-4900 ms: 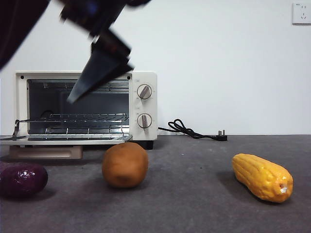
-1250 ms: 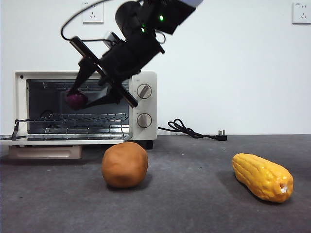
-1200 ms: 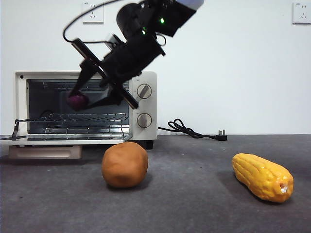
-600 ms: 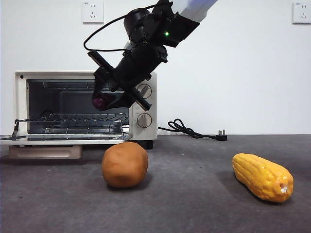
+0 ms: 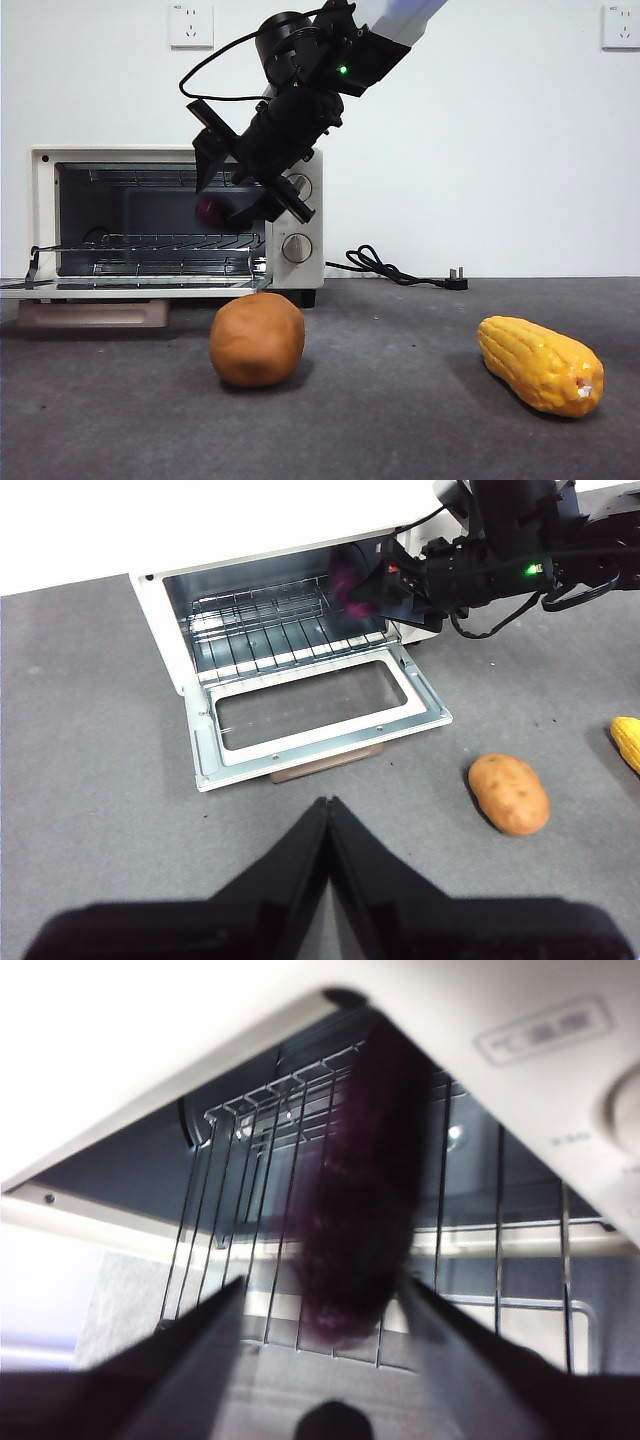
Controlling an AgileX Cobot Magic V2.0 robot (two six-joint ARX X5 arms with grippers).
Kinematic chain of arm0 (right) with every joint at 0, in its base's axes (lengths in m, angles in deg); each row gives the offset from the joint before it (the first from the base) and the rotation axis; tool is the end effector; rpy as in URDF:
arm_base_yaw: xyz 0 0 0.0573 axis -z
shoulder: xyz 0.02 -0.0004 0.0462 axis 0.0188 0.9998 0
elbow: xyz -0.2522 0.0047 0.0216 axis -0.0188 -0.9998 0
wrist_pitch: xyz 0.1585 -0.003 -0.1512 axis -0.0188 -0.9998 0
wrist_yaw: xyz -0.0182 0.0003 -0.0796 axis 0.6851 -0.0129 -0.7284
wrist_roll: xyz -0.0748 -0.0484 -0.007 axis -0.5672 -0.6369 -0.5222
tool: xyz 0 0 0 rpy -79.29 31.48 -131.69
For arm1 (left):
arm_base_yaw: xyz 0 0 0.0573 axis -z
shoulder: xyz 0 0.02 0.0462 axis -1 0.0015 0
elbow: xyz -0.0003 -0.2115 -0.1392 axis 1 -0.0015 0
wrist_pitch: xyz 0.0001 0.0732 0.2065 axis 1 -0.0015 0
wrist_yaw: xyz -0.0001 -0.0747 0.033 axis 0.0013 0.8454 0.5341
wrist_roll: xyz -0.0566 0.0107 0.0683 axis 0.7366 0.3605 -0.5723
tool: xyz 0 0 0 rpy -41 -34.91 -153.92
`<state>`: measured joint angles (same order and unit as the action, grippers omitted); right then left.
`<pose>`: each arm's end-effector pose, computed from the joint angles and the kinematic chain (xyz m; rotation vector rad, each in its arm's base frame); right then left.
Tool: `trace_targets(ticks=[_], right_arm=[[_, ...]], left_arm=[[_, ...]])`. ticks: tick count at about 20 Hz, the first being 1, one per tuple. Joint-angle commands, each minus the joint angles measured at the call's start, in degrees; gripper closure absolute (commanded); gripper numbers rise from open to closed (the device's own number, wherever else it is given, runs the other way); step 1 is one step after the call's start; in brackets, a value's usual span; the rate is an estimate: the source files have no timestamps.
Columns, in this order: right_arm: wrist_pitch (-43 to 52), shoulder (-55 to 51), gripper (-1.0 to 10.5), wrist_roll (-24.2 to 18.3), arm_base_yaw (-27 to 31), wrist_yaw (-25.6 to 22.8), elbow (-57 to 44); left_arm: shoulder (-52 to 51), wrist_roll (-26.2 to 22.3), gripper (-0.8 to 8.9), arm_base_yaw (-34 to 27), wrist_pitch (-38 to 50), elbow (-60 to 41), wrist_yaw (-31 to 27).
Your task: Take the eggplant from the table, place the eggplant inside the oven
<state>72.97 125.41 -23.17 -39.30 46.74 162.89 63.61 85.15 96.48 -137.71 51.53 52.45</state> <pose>0.4118 0.3351 0.2091 0.6229 0.7286 0.5348 0.0432 -0.0118 0.3511 0.0830 0.4727 -0.2177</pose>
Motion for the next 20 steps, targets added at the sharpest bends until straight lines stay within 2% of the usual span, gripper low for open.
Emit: trace_targets(ticks=[1, 7, 11, 18, 20], right_arm=[[0.3, 1.9, 6.0, 1.8, -0.1, -0.6, 0.0], [0.4, 2.4, 6.0, 1.7, -0.7, -0.9, 0.0], [-1.0, 1.3, 6.0, -0.1, -0.8, -0.9, 0.3], [-3.7, -4.3, 6.0, -7.5, -0.8, -0.8, 0.3], [-4.9, -6.2, 6.0, -8.0, -0.8, 1.1, 0.3]], left_arm=[[-0.2, -0.6, 8.19, 0.4, -0.3, -0.3, -0.1], [-0.2, -0.6, 8.19, 1.3, -0.7, -0.3, -0.2], [-0.2, -0.6, 8.19, 1.4, -0.7, -0.3, -0.2], [-0.2, -0.6, 8.19, 1.4, -0.6, -0.3, -0.2], [-0.2, -0.6, 8.19, 1.4, -0.6, -0.3, -0.2]])
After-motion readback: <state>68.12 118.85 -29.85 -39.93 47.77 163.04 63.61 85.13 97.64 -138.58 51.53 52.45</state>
